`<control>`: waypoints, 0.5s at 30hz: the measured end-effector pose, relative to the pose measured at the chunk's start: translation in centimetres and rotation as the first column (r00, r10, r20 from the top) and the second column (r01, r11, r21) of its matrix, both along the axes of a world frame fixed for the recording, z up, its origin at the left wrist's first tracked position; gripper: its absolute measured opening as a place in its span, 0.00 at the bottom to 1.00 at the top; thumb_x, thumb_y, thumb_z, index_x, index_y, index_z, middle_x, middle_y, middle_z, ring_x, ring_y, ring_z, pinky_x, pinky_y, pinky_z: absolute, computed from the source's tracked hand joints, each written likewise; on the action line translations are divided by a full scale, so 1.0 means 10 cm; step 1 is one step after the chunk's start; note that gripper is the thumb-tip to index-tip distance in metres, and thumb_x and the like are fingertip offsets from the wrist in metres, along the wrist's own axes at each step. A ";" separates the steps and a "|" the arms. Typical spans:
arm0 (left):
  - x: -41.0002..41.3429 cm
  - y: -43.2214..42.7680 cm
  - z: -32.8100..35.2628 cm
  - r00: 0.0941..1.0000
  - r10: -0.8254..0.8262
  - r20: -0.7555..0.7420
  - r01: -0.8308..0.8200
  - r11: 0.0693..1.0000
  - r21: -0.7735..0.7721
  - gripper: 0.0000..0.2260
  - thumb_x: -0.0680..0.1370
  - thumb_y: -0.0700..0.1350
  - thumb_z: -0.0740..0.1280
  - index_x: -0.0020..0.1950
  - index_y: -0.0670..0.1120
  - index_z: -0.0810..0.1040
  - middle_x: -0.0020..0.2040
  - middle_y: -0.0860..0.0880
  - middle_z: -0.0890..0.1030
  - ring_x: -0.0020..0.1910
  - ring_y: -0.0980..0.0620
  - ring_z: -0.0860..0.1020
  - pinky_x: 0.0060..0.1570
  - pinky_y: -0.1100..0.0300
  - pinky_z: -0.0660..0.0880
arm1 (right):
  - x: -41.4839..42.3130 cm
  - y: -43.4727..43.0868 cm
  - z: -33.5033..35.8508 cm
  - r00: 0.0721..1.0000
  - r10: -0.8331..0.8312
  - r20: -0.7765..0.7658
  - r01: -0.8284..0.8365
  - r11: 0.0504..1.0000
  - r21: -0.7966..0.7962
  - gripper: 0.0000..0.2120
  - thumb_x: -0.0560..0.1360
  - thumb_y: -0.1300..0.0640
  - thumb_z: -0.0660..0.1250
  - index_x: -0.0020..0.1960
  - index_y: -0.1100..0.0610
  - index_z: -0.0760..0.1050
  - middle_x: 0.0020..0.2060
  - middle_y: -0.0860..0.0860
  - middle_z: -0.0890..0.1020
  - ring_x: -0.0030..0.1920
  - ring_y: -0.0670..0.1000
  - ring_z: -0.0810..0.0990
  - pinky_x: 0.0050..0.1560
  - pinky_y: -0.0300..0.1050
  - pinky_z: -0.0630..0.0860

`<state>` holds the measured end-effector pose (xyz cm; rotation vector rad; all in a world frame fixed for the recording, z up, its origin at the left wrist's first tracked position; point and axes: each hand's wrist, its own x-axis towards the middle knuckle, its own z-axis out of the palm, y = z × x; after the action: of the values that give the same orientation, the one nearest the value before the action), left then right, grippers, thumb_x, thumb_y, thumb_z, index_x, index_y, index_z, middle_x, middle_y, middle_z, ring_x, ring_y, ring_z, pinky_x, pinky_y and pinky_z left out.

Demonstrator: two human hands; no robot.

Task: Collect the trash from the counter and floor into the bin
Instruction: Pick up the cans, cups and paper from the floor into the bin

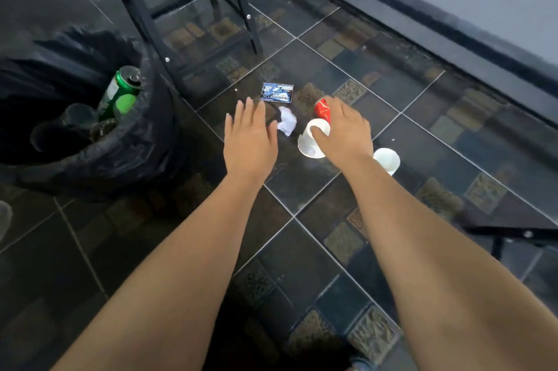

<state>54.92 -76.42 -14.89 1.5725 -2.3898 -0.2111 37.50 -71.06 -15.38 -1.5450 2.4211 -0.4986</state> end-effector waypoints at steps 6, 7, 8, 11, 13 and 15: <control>-0.24 -0.18 -0.38 0.986 -0.122 0.113 0.096 0.973 0.212 0.25 0.82 0.48 0.59 0.79 0.47 0.57 0.79 0.44 0.56 0.78 0.46 0.52 0.74 0.50 0.50 | -0.15 0.00 -0.33 0.998 0.053 0.038 -0.055 0.996 0.063 0.34 0.73 0.43 0.68 0.75 0.50 0.60 0.73 0.51 0.67 0.71 0.57 0.65 0.68 0.53 0.61; -0.26 -0.25 -0.44 0.982 -0.134 0.132 0.096 0.960 0.262 0.26 0.82 0.48 0.60 0.79 0.48 0.56 0.80 0.44 0.54 0.78 0.46 0.51 0.74 0.50 0.51 | -0.16 -0.03 -0.38 0.998 0.059 0.035 -0.062 0.995 0.079 0.35 0.73 0.43 0.68 0.75 0.50 0.60 0.73 0.51 0.67 0.71 0.57 0.65 0.69 0.54 0.61; -0.27 -0.32 -0.51 0.979 -0.140 0.147 0.090 0.948 0.305 0.27 0.82 0.48 0.61 0.79 0.49 0.55 0.80 0.45 0.53 0.78 0.46 0.50 0.74 0.50 0.53 | -0.17 -0.07 -0.43 0.997 0.064 0.032 -0.067 0.994 0.090 0.35 0.73 0.42 0.68 0.76 0.50 0.59 0.73 0.51 0.66 0.72 0.57 0.64 0.70 0.54 0.61; -0.34 -0.49 -0.67 0.972 -0.162 0.171 0.091 0.928 0.362 0.29 0.81 0.49 0.63 0.79 0.54 0.54 0.80 0.45 0.50 0.78 0.45 0.49 0.73 0.48 0.57 | -0.15 -0.19 -0.54 0.997 0.064 0.038 -0.067 0.993 0.101 0.36 0.73 0.42 0.67 0.76 0.48 0.58 0.74 0.51 0.65 0.73 0.56 0.64 0.73 0.53 0.57; -0.42 -0.61 -0.76 0.966 -0.199 0.163 0.125 0.917 0.379 0.29 0.81 0.48 0.64 0.79 0.58 0.54 0.80 0.45 0.49 0.78 0.44 0.49 0.73 0.47 0.58 | -0.12 -0.26 -0.59 0.997 0.064 0.036 -0.069 0.989 0.134 0.34 0.74 0.42 0.66 0.76 0.47 0.58 0.75 0.50 0.64 0.73 0.55 0.63 0.74 0.52 0.55; -0.51 -0.73 -0.86 0.959 -0.240 0.151 0.168 0.910 0.379 0.29 0.80 0.48 0.64 0.78 0.60 0.56 0.80 0.45 0.49 0.78 0.43 0.49 0.73 0.47 0.59 | -0.09 -0.30 -0.64 0.998 0.045 0.033 -0.049 0.990 0.133 0.32 0.75 0.43 0.65 0.76 0.46 0.59 0.73 0.50 0.66 0.72 0.55 0.66 0.72 0.53 0.59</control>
<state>49.78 -83.75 -23.48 1.5439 -2.7998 -0.6011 36.62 -74.03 -21.79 -1.5235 2.3381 -0.3408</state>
